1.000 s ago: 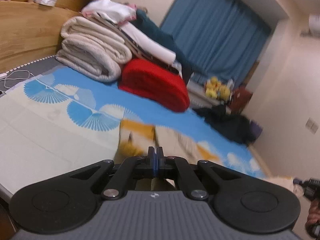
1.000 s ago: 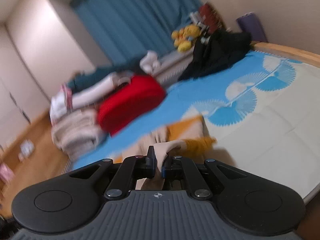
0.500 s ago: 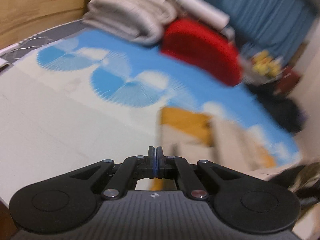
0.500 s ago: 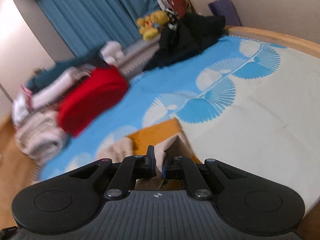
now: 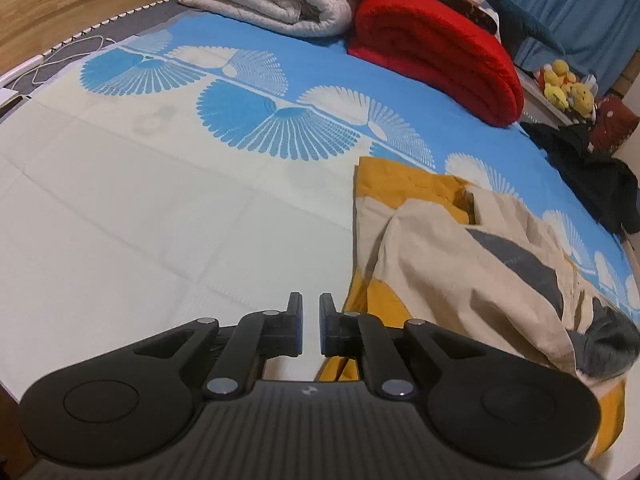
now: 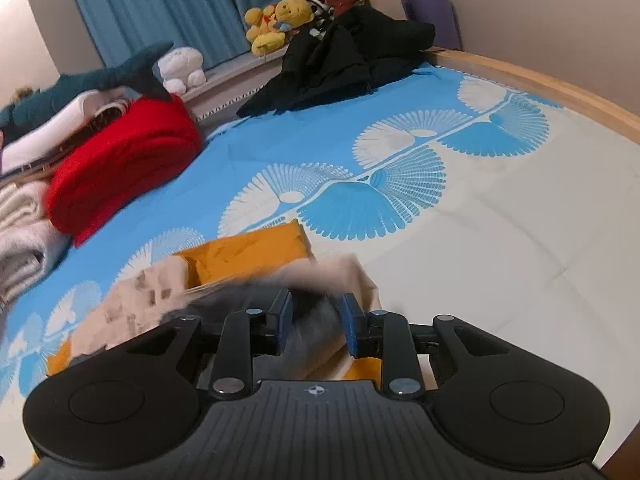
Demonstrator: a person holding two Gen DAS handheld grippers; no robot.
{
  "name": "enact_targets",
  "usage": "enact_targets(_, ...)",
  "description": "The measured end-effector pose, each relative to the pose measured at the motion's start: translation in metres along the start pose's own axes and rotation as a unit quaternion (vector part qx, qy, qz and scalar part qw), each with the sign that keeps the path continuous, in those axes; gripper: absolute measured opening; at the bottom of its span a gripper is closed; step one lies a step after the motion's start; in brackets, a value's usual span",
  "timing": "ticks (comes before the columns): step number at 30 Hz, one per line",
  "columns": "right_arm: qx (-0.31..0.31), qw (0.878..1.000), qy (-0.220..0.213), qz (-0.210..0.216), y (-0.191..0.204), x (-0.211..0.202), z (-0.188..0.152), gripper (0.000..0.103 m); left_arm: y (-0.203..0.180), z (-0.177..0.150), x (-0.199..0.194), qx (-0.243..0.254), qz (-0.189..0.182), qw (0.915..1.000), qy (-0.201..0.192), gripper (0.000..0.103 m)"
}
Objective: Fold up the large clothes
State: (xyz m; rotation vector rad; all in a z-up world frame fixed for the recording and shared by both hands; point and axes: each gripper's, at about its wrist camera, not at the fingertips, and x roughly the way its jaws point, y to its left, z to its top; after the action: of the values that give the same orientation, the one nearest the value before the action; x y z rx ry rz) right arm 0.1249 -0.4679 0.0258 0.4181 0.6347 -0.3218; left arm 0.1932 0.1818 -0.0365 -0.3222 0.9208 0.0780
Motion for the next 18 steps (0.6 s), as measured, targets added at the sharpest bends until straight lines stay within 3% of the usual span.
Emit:
enact_targets(3, -0.002, 1.0, -0.012, -0.003, -0.006, -0.011, 0.0, 0.028, -0.004, -0.003, 0.0, 0.004, 0.001, 1.0, 0.008, 0.023)
enact_targets(12, -0.037, 0.998, -0.047, 0.017, -0.011, -0.043, 0.003, 0.036, -0.023, -0.006, -0.007, 0.029, -0.001, 0.9996, 0.005, 0.024)
enact_targets(18, -0.039, 0.999, -0.005, 0.013, -0.016, -0.016, -0.024, 0.036, -0.016, -0.004, 0.0, 0.029, 0.007, 0.9995, 0.009, 0.026)
